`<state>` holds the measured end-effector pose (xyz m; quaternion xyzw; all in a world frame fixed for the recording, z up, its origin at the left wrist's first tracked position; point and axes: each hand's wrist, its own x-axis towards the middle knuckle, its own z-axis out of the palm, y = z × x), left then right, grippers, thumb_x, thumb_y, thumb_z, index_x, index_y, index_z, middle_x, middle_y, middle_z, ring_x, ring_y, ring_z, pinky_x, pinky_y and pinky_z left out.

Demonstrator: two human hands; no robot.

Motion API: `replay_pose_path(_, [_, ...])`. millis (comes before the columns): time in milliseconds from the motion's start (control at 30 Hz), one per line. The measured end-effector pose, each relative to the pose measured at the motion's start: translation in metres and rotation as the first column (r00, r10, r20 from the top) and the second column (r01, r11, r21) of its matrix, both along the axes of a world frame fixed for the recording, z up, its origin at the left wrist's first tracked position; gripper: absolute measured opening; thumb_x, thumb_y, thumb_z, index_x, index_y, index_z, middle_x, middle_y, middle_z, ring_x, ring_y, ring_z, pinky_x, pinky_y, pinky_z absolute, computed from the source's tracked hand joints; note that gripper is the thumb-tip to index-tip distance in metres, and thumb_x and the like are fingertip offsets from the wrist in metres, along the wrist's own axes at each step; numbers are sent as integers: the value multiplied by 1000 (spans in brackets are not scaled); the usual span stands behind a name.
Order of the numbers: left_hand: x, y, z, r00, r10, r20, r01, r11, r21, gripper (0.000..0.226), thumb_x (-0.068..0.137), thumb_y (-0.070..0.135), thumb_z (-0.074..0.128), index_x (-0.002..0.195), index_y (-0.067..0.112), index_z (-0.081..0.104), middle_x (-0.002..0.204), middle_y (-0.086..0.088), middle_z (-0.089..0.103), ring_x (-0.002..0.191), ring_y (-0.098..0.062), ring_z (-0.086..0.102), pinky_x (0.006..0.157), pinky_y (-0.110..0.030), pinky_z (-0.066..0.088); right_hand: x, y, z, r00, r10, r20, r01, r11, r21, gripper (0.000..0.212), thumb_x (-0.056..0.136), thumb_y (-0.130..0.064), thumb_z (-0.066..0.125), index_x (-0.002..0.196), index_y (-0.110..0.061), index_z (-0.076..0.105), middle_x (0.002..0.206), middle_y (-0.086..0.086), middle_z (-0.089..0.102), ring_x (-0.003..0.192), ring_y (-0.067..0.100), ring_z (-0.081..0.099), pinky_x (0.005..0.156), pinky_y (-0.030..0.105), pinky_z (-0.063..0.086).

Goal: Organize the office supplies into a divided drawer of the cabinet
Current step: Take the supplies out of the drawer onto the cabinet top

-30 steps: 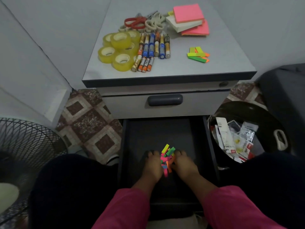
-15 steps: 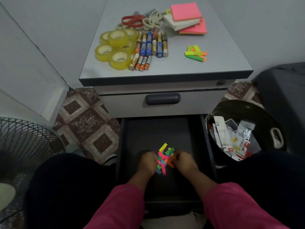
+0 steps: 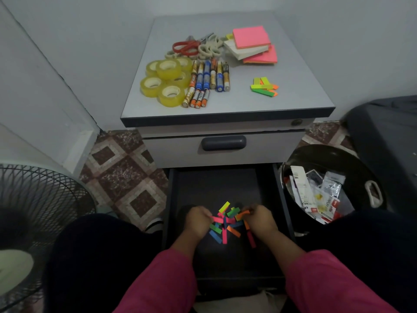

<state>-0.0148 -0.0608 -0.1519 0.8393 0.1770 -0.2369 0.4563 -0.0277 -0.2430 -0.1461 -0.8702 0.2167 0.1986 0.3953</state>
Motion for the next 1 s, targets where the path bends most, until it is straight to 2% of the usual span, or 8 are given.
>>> replay_pose_path(100, [-5,1,-5,997,-77,-8,78,996,47,25,83,-5,61,73,18,57,83,-6,60,87,-22,60,83,-34,52,-5,-4,1,997,56,-50,-60,995,-76,15,89,-12,59,98,-18,69,99,3,67,90,16,63,78,30,53])
replay_pose_path(200, [-14,-3,-12,972,-233,1,227,950,215,10,88,3,56,92,11,61,101,-8,63,95,-22,60,86,-32,49,-15,-5,-2,979,127,-160,-151,977,-150,13,91,-12,58,95,-13,70,99,8,68,91,19,64,78,29,52])
replay_pose_path(300, [-21,-9,-16,902,-430,-22,405,831,382,32,85,14,65,115,13,55,119,-8,54,106,-22,57,88,-32,47,-22,0,-6,963,157,-220,-200,961,-189,16,92,-13,56,102,-7,68,105,10,66,97,22,64,83,30,52])
replay_pose_path(433, [-22,-15,-18,845,-529,-72,500,736,456,60,81,14,71,135,16,44,130,-9,46,116,-24,51,94,-34,46,-24,11,-11,953,185,-242,-241,944,-227,19,88,-14,61,107,-12,64,110,6,64,102,20,61,89,31,51])
replay_pose_path(600, [-18,-13,-22,836,-544,-72,505,710,491,46,84,16,68,127,12,54,127,-10,46,113,-24,51,95,-33,46,-21,16,-12,949,182,-258,-248,935,-252,23,89,-12,62,112,-11,61,114,7,62,107,20,59,92,31,50])
replay_pose_path(733, [-16,-12,-19,818,-571,-76,532,698,480,37,81,21,72,115,15,60,118,-6,57,106,-22,56,89,-33,46,-22,18,-12,945,198,-260,-266,928,-259,17,92,-12,57,107,-11,62,111,7,62,102,20,60,86,28,50])
replay_pose_path(867, [-14,-14,-18,826,-548,-132,542,709,452,37,82,19,71,116,14,59,115,-6,61,105,-22,59,90,-35,49,-22,20,-10,935,252,-249,-315,912,-261,16,93,-11,53,108,-14,60,109,4,62,101,19,60,81,27,46])
replay_pose_path(1000, [-15,-16,-16,785,-588,-192,599,646,473,31,89,21,64,118,14,58,115,-7,61,105,-21,58,86,-32,46,-22,18,-6,939,261,-224,-317,911,-265,17,93,-13,55,109,-15,60,108,3,61,102,16,59,86,28,47])
